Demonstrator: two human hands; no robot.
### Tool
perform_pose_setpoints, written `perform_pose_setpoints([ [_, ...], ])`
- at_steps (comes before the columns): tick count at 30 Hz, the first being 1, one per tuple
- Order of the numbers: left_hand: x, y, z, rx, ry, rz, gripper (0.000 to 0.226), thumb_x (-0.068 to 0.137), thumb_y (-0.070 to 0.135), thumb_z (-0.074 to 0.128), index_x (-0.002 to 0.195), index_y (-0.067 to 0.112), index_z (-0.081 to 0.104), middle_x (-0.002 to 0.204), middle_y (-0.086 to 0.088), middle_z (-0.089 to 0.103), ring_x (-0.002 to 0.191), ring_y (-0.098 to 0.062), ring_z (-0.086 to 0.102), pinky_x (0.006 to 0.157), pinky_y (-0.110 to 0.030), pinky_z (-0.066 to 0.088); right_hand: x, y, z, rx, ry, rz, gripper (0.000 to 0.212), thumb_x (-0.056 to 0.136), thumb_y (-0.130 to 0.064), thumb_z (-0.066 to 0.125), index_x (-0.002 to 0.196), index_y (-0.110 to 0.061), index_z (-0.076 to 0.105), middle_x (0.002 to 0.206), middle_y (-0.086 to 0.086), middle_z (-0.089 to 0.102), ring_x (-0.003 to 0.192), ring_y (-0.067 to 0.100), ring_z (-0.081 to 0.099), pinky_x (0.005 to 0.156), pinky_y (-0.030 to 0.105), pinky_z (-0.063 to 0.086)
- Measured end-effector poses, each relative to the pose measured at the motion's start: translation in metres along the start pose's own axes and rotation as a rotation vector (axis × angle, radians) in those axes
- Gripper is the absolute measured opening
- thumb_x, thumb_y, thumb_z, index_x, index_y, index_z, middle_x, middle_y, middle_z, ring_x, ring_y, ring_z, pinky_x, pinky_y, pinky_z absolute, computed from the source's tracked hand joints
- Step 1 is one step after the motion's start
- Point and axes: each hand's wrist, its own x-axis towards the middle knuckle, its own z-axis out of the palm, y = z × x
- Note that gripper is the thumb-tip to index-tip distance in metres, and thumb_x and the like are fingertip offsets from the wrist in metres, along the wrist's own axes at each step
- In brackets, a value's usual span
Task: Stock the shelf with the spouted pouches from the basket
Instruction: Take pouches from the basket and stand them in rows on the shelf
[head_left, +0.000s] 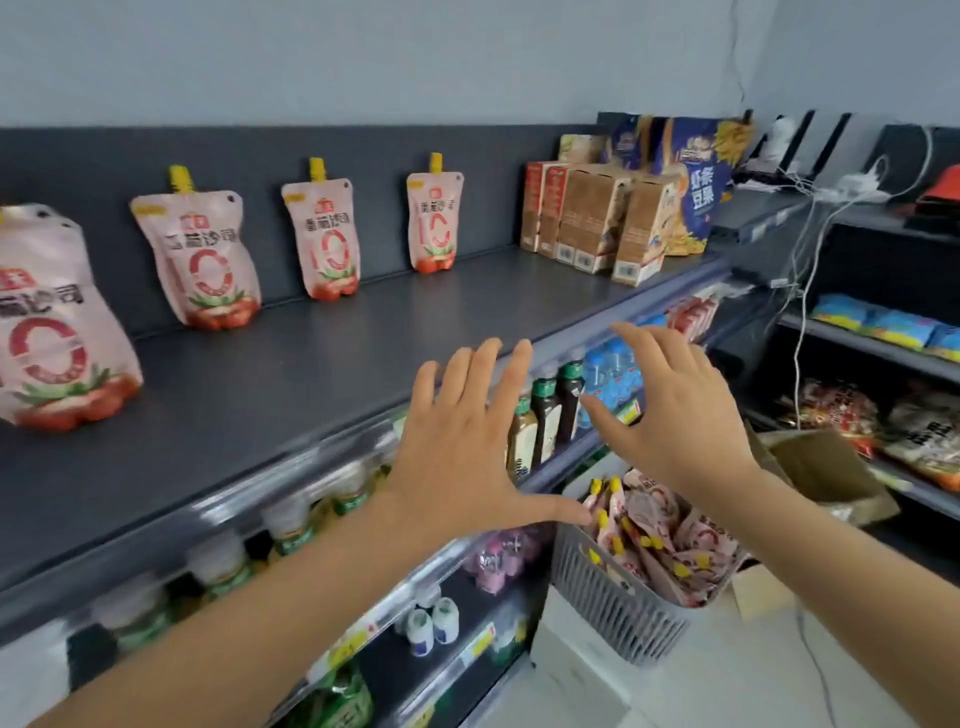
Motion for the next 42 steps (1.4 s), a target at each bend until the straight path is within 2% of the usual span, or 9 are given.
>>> perform_pose_setpoints([
  [4,0.039,0.069,0.060,-0.027,-0.134,0.063,0.137,0.048,0.103,0.017,0.152,0.013,0.012,0.152,-0.013,0.030,0.134,-0.032,0.032,0.109,-0.050,0.023,-0.018,0.096,0.017,-0.069,-0.172,0.109,0.071,0.083,-0.054,0.055,0.142,-0.022,0.032,0.135,0.004,0.044,0.119,0.028,0.046,0.095,0.044,0.044],
  [12,0.090,0.132,0.162,-0.080,-0.342,0.069,0.134,0.053,0.101,0.012,0.147,0.008,0.032,0.139,-0.016,0.047,0.121,-0.032,0.048,0.097,-0.047,0.036,-0.026,0.219,0.071,-0.058,-0.412,0.314,0.058,0.083,-0.046,0.052,0.133,-0.020,0.038,0.127,0.006,0.047,0.115,0.030,0.046,0.088,0.042,0.046],
  [17,0.112,0.146,0.233,-0.080,-0.471,0.121,0.138,0.046,0.103,0.006,0.152,0.014,0.012,0.149,-0.010,0.030,0.134,-0.029,0.030,0.106,-0.047,0.022,-0.021,0.257,0.121,-0.029,-0.553,0.341,0.052,0.088,-0.035,0.048,0.138,-0.026,0.034,0.130,0.005,0.045,0.119,0.027,0.043,0.093,0.043,0.045],
  [22,0.133,0.156,0.293,-0.143,-0.566,0.130,0.142,0.040,0.103,0.004,0.151,0.015,0.008,0.151,-0.008,0.024,0.134,-0.029,0.025,0.108,-0.046,0.023,-0.012,0.287,0.167,-0.115,-0.827,0.306,0.069,0.080,-0.013,0.054,0.143,-0.029,0.029,0.145,0.001,0.033,0.129,0.026,0.037,0.096,0.042,0.044],
  [29,0.144,0.167,0.337,-0.214,-0.609,0.059,0.138,0.044,0.104,0.015,0.151,0.016,0.004,0.152,-0.010,0.025,0.134,-0.028,0.027,0.106,-0.044,0.024,-0.009,0.328,0.249,-0.231,-1.156,-0.075,0.074,0.079,-0.010,0.059,0.143,-0.024,0.027,0.146,0.008,0.033,0.125,0.032,0.041,0.103,0.049,0.036],
  [33,0.144,0.175,0.353,-0.209,-0.626,-0.040,0.135,0.049,0.102,0.020,0.151,0.014,0.009,0.149,-0.010,0.029,0.133,-0.029,0.030,0.106,-0.043,0.028,-0.015,0.341,0.309,-0.230,-1.254,-0.269,0.095,0.079,0.004,0.060,0.149,-0.028,0.005,0.159,0.003,0.001,0.144,0.030,0.013,0.108,0.056,0.028],
  [36,0.139,0.187,0.356,-0.182,-0.640,-0.155,0.131,0.053,0.101,0.021,0.149,0.012,0.018,0.146,-0.009,0.035,0.131,-0.028,0.034,0.106,-0.042,0.030,-0.025,0.345,0.346,-0.238,-1.260,-0.538,0.096,0.082,0.003,0.053,0.148,-0.020,-0.013,0.158,0.011,-0.010,0.145,0.033,-0.005,0.114,0.059,0.006],
  [39,0.132,0.204,0.359,-0.192,-0.645,-0.306,0.129,0.056,0.100,0.024,0.149,0.011,0.021,0.147,-0.008,0.035,0.130,-0.028,0.036,0.106,-0.044,0.030,-0.046,0.347,0.373,-0.318,-1.140,-0.835,0.069,0.095,-0.017,0.027,0.143,-0.004,-0.020,0.155,0.026,-0.006,0.142,0.044,0.001,0.108,0.069,0.007],
  [42,0.127,0.222,0.361,-0.219,-0.623,-0.423,0.121,0.058,0.097,0.031,0.147,0.015,0.023,0.145,-0.005,0.039,0.129,-0.025,0.038,0.106,-0.043,0.032,-0.064,0.349,0.388,-0.259,-1.072,-0.839,0.060,0.102,-0.023,0.023,0.144,0.004,-0.010,0.151,0.033,0.008,0.138,0.050,0.013,0.107,0.068,0.013],
])
